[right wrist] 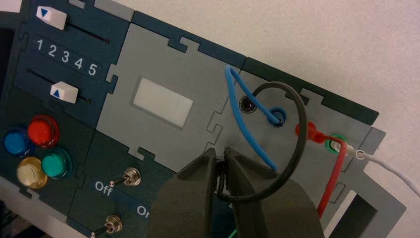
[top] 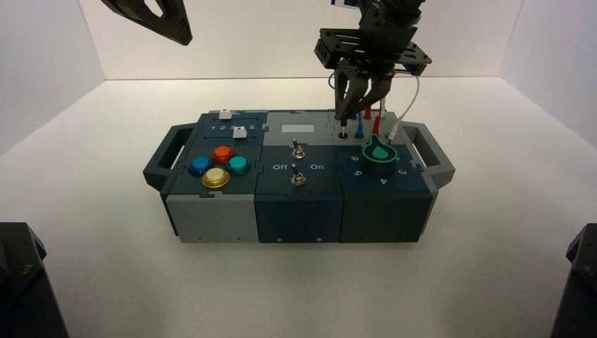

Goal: Insert the black wire.

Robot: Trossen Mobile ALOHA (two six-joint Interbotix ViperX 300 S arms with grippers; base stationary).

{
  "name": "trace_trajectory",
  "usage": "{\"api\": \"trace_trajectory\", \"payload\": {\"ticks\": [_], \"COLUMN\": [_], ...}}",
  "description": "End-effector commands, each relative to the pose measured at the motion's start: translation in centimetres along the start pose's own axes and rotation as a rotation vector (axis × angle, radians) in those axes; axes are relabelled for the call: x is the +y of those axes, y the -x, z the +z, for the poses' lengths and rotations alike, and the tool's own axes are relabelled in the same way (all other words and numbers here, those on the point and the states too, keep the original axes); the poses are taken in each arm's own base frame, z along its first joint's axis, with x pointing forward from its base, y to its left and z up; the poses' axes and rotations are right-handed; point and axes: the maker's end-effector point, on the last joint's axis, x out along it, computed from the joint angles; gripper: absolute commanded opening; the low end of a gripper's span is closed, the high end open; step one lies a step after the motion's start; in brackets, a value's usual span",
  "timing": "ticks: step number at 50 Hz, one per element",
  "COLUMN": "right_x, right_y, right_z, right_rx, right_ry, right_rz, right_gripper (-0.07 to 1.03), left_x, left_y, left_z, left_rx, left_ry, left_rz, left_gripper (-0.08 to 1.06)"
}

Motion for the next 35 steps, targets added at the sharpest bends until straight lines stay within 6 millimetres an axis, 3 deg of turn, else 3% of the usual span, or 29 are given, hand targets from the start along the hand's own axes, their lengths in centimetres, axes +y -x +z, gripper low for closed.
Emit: {"api": "trace_trajectory", "payload": {"ticks": [1,18,35], "right_x": [0.4,2.6,2.3], "right_y": [0.2,0.2,0.2], "right_z": [-0.2,-1.0,-2.4], "right_rx": [-0.004,0.006,0.028], "right_ry": [0.011,0.067,0.066], "right_rz": [0.004,0.028,0.022], "right_gripper": [-0.02,-0.02,-0.02], "left_x": [0.1,0.1,0.1], "left_y": [0.9,0.9,0.9], "left_z": [1.6,1.7,1.7], "left_rx": [-0.047,-0.049,-0.049], "left_ry": [-0.012,-0.012,-0.012], "left_rz": [0.003,0.003,0.003], "left_gripper": [-0.03,-0.03,-0.03]}}
